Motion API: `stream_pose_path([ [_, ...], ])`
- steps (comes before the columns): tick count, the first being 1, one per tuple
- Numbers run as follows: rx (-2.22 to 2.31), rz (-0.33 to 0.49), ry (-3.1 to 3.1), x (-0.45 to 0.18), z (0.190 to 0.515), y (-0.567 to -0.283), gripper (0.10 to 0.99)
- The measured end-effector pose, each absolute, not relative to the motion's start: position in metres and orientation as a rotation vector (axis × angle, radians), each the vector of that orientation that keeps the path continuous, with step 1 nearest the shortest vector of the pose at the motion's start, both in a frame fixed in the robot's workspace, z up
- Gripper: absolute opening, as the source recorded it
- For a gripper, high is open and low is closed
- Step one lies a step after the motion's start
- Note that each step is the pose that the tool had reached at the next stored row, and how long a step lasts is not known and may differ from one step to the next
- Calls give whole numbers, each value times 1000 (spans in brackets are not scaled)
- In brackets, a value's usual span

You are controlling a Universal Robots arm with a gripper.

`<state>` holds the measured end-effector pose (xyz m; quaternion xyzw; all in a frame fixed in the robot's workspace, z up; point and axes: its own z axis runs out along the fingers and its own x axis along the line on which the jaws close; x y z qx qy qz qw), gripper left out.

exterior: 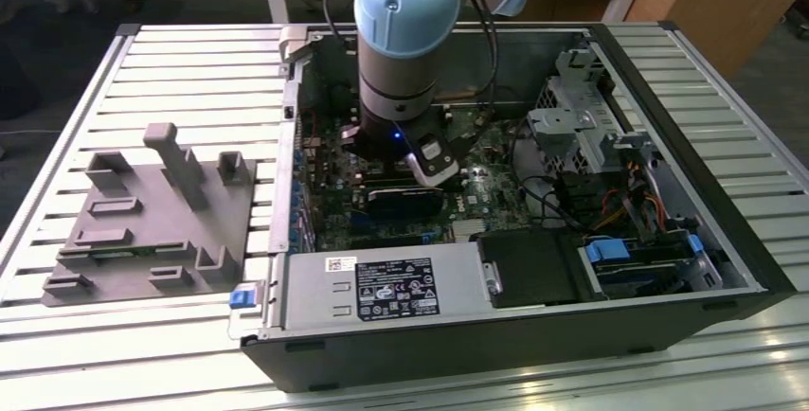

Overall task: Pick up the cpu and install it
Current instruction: 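Install the second cpu locking lever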

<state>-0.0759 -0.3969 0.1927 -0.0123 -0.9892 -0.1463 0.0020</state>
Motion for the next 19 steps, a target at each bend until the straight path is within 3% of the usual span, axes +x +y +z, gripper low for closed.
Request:
stream_pose_path([
  [19, -39, -471, -3102, -79, 198, -395, 106],
])
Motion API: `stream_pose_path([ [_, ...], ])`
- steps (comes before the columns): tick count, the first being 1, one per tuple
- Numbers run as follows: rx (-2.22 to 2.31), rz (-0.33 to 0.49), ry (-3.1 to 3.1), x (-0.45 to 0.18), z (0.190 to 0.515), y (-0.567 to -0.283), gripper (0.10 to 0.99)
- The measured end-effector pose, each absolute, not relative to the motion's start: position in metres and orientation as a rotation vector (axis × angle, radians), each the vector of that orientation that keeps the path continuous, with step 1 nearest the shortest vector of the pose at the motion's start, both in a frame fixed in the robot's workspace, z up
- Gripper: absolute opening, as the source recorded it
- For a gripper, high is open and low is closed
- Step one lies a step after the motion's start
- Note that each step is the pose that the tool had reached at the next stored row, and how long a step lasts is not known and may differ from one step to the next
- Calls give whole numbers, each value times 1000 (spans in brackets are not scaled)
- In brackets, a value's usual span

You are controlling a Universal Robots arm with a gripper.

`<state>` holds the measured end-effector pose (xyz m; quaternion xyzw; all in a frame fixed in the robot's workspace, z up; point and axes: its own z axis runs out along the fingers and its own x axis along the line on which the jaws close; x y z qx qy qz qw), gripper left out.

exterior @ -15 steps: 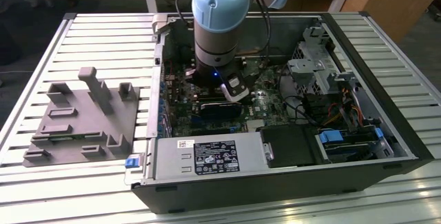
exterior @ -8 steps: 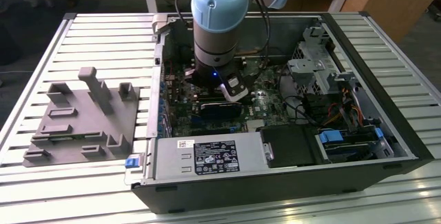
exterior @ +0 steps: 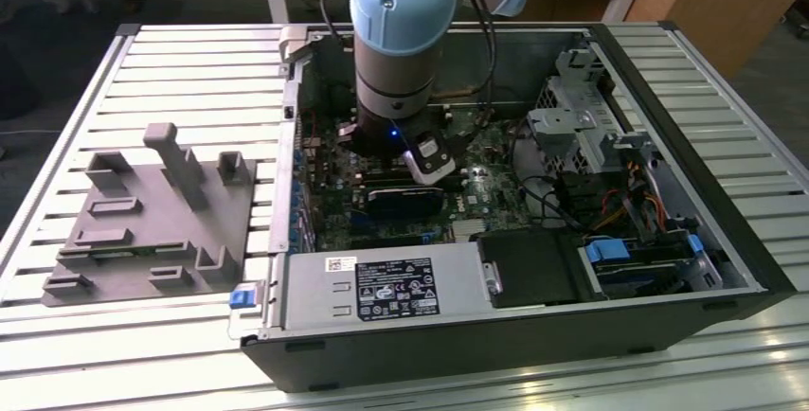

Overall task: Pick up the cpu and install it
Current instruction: 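Install the second cpu locking lever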

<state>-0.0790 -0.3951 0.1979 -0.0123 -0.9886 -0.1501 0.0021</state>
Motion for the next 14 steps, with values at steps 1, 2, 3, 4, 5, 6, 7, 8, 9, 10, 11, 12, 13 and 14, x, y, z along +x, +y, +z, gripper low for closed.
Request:
stream_pose_path([
  [1, -39, -471, -3102, -79, 200, -395, 106],
  [2, -39, -472, -3102, -79, 203, -395, 106],
  [3, -39, -473, -3101, -79, 205, -395, 106],
  [4, -39, -473, -3101, -79, 207, -395, 106],
  [5, -39, -473, -3101, -79, 209, -395, 106],
  [6, -39, -473, -3101, -79, 211, -395, 106],
  [7, -39, -473, -3101, -79, 213, -395, 106],
  [8, -39, -474, -3101, -79, 216, -395, 106],
  [9, -39, -473, -3101, -79, 219, -395, 106],
  [10, -39, -473, -3101, -79, 223, -395, 106],
  [11, -39, -474, -3101, -79, 225, -395, 106],
  [12, -39, -473, -3101, -79, 228, -395, 106],
  [13, -39, -473, -3101, -79, 230, -395, 106],
  [14, -39, -474, -3101, -79, 233, -395, 106],
])
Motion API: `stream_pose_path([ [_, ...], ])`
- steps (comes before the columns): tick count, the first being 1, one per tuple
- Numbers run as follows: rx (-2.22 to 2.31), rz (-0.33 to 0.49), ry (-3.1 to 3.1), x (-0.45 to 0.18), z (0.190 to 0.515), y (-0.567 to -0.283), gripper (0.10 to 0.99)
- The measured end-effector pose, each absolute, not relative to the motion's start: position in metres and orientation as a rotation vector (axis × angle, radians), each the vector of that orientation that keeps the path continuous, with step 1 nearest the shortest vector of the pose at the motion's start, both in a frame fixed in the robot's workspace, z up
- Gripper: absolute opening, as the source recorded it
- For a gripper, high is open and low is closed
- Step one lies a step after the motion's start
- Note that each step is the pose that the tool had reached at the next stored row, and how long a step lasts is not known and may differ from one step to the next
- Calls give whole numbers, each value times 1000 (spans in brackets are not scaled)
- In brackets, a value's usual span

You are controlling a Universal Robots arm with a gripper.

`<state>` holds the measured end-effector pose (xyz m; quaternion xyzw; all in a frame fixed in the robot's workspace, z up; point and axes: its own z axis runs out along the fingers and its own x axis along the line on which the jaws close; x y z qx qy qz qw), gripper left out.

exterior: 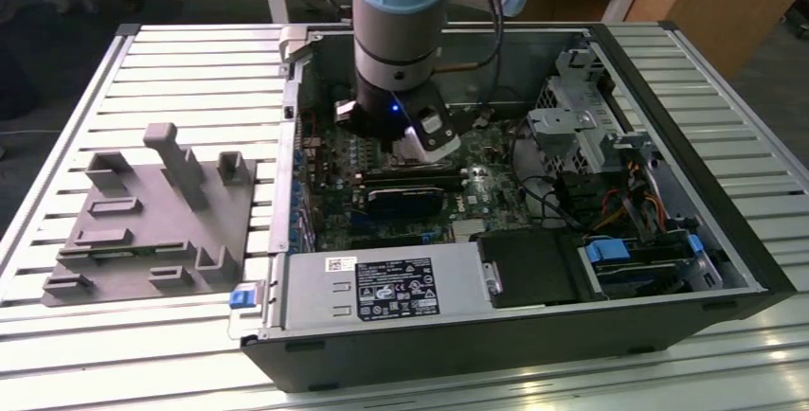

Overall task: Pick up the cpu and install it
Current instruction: 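Install the second cpu locking lever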

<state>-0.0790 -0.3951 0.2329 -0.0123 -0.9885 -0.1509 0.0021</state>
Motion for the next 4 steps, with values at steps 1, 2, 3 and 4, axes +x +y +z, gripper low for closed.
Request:
stream_pose_path([
  [1, -39, -473, -3101, -79, 235, -395, 106],
  [2, -39, -474, -3101, -79, 237, -395, 106],
  [3, -38, -473, -3101, -79, 239, -395, 106],
  [4, -38, -473, -3101, -79, 240, -395, 106],
])
